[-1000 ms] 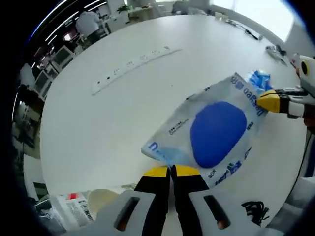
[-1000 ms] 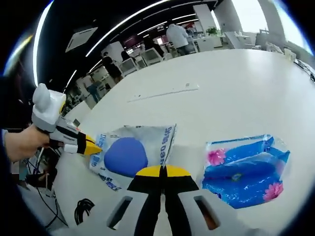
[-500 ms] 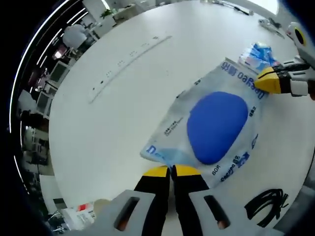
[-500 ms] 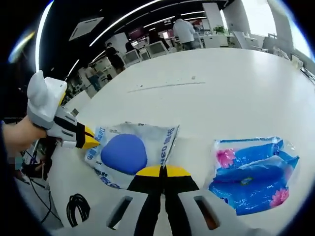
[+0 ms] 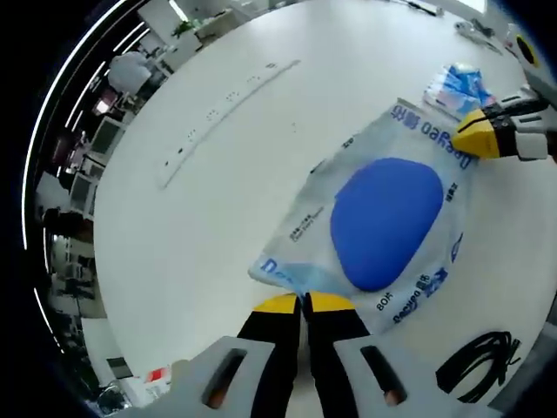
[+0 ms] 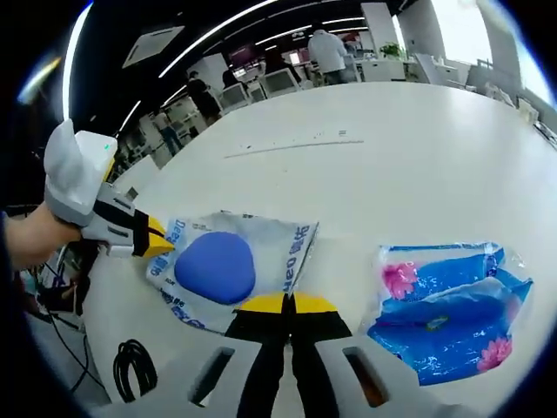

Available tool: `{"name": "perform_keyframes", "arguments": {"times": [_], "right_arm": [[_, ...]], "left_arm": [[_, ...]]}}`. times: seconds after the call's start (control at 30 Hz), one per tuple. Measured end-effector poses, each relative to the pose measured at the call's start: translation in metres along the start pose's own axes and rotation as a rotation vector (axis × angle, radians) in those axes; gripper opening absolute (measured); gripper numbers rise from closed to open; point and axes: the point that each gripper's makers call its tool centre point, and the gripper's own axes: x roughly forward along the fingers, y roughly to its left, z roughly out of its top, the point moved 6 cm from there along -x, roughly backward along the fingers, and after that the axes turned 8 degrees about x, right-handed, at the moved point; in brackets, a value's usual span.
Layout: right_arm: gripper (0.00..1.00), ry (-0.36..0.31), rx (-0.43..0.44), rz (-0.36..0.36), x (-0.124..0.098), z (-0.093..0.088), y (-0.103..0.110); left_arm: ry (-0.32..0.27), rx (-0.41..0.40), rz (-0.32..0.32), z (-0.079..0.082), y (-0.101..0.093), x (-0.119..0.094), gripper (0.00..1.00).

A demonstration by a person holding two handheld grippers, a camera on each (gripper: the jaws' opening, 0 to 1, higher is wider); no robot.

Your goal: Arrange the tabletop items into an orderly group along one side of the table until the central work area is clear of visible clutter.

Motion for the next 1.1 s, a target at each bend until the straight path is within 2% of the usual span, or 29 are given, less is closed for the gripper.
{"name": "perform_keyframes", "arguments": {"times": [0.47, 0.57, 0.9, 1.0, 1.1], "right_arm": [[0.0, 0.034, 0.002, -0.006, 0.009, -0.002, -0.006], [0.0, 0.041, -0.027, -0.014, 0.009, -0.001, -0.004], [0.0, 0.057, 0.001, -0.023, 0.011, -0.004, -0.006], [0.0, 0.058, -0.058, -0.04, 0.011, -0.006, -0.003], [0.0, 0.053, -0.016, -0.033, 0.01, -0.006, -0.004]], "left_arm": [[-0.004, 0.002, 0.017, -0.001, -0.001, 0.001, 0.0], [-0.002, 0.023, 0.021, -0.001, -0.001, 0.001, 0.0], [0.003, -0.007, 0.033, 0.0, -0.001, 0.002, 0.0], [0.002, -0.006, 0.042, 0.0, -0.002, 0.003, 0.0], [0.003, 0.001, 0.041, 0.0, -0.002, 0.003, 0.0]]}}
